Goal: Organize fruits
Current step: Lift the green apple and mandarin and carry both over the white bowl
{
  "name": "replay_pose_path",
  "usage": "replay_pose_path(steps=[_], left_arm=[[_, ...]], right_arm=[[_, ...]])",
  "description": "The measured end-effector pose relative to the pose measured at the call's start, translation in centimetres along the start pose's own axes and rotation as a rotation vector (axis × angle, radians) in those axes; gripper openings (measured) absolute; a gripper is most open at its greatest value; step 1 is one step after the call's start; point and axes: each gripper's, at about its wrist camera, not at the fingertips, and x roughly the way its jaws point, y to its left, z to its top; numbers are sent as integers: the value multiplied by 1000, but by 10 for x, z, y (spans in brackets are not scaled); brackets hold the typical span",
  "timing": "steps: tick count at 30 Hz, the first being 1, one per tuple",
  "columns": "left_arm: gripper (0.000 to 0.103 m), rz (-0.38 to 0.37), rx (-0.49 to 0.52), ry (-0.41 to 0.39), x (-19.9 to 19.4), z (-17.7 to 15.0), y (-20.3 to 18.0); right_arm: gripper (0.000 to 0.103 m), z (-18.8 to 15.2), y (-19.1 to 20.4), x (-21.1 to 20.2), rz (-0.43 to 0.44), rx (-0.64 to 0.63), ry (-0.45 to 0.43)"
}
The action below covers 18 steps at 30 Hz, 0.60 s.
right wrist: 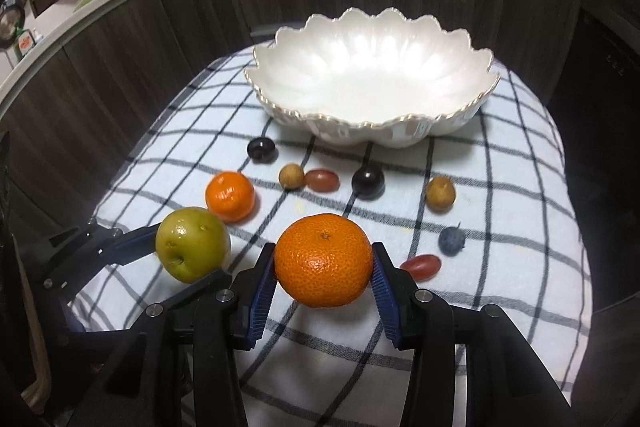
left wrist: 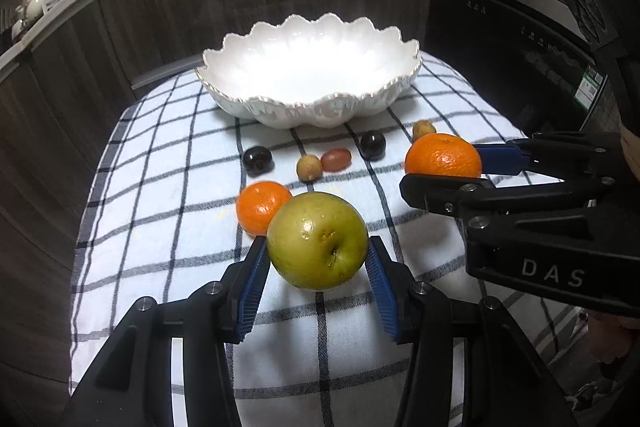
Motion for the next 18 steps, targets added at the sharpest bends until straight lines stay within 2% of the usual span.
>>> replay_pose_path(steps=[12, 18], left_arm=[[48, 28, -54, -41, -11, 26, 11], [48, 42, -85, -57, -10, 49, 21]], right_arm=[[47, 22, -5, -22, -34, 10, -78], [47, 41, -13, -29, -64, 21, -120]])
